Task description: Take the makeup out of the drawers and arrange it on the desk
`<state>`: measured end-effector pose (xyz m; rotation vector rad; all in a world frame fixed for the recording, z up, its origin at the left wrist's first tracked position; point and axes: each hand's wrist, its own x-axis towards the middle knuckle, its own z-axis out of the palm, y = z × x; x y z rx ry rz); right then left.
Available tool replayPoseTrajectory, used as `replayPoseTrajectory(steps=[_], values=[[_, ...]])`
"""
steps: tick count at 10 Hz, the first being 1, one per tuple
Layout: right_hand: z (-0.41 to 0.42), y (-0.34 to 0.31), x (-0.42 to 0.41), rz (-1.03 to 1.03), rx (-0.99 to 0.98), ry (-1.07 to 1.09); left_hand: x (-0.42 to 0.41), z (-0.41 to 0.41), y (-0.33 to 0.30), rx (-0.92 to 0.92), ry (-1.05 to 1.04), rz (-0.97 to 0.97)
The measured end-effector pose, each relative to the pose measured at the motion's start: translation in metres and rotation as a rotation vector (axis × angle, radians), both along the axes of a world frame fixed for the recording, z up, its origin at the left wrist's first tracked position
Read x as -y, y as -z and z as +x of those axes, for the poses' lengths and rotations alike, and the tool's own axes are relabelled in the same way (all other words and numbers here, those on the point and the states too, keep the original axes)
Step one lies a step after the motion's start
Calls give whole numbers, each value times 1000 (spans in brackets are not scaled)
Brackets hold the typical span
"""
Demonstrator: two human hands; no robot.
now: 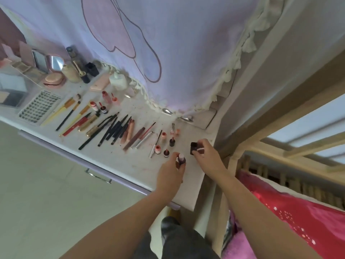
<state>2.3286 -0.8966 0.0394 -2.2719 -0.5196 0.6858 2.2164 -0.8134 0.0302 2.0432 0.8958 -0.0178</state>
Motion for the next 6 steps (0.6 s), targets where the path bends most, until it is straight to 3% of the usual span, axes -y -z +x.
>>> replayPoseTrajectory(steps=[3,6], values=[[10,36,-6,-6,141,-170,6,8,16,-87,0,122],[7,23,6,-41,22,-160,1,-16,8,-164,53,74]])
